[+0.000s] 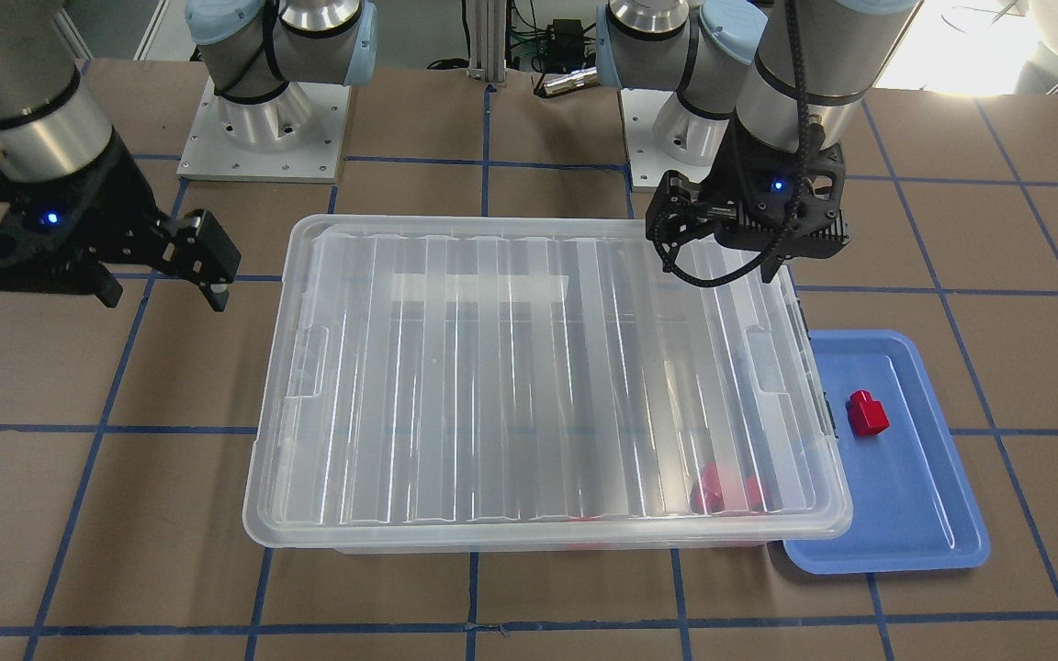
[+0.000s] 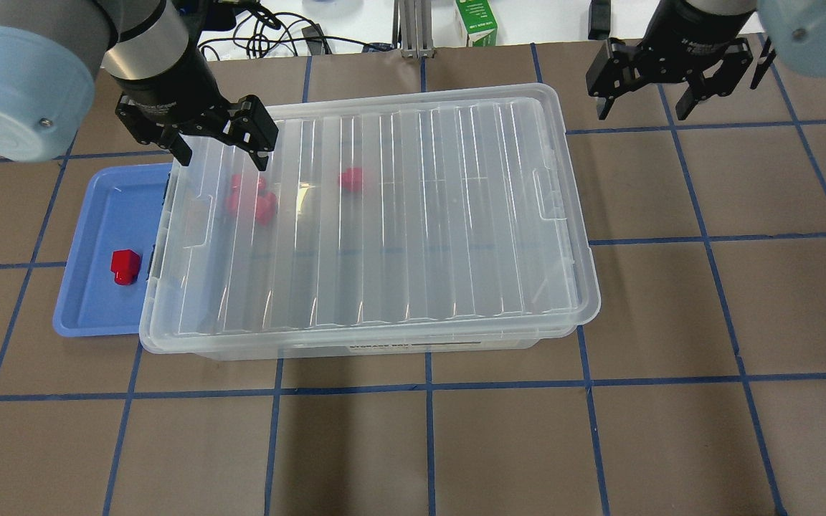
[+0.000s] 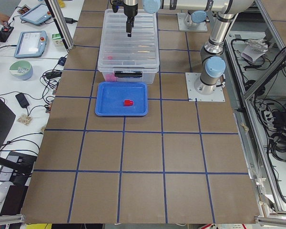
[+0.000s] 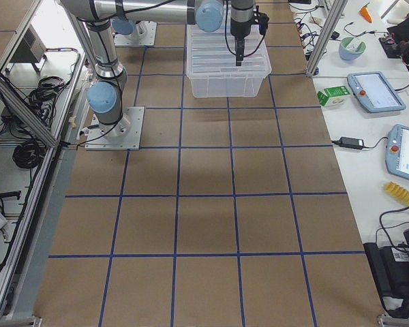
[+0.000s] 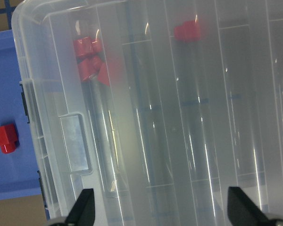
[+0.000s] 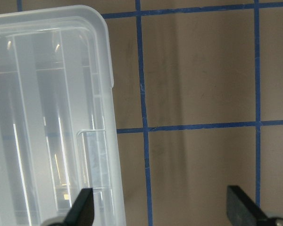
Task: Place red block in blue tray from box
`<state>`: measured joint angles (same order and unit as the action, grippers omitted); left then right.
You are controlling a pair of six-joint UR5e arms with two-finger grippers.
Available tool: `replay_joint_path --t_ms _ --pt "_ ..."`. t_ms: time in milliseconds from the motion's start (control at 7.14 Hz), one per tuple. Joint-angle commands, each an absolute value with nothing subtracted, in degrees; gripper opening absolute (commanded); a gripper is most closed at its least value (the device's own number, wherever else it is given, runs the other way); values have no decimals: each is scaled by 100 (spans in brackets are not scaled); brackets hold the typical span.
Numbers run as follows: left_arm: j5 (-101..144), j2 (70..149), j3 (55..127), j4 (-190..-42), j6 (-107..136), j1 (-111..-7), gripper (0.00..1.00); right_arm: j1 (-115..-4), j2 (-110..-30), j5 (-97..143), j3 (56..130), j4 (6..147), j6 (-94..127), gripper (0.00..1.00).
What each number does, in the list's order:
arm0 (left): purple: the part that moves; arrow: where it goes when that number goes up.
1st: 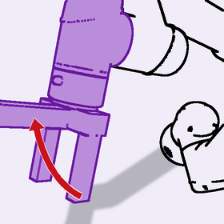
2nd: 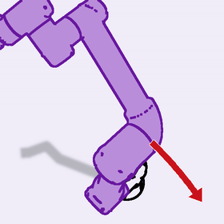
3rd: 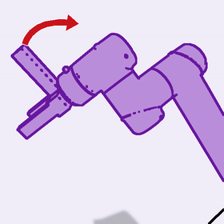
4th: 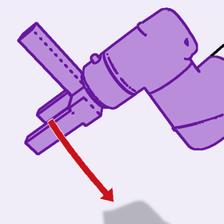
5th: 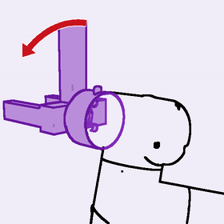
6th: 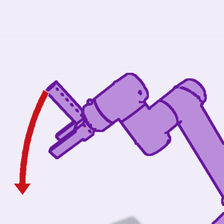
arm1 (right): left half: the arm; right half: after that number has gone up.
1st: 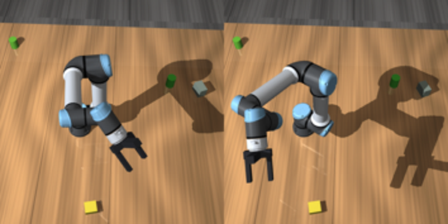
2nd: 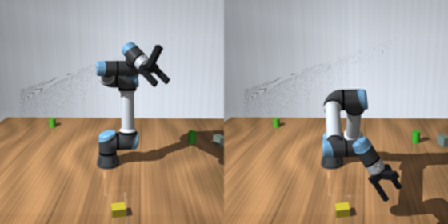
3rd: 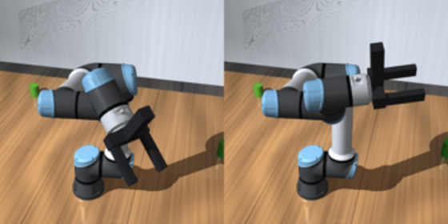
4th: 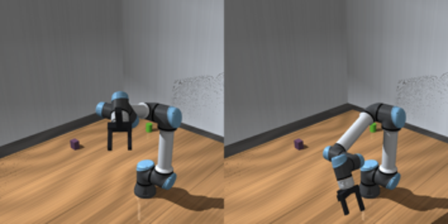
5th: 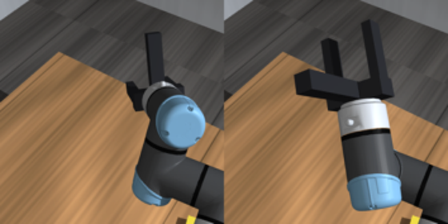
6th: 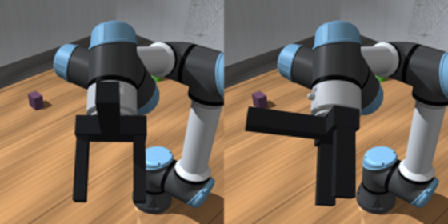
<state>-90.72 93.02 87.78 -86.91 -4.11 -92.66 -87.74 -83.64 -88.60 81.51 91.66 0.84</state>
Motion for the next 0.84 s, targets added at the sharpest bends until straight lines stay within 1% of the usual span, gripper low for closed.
replay_joint_path --t_ms 0,140,700 --pt "-9140 9220 8719 -8920 -413 -9255 100 -9008 -8149 -8895 7578 8572 325 100" --pt "-9106 9168 8684 -8930 -413 -9229 100 -9044 -8147 -8912 7454 8239 334 100" --pt "-9149 9123 8719 -8912 -413 -9229 100 -9062 -8182 -8912 7523 8218 290 100"
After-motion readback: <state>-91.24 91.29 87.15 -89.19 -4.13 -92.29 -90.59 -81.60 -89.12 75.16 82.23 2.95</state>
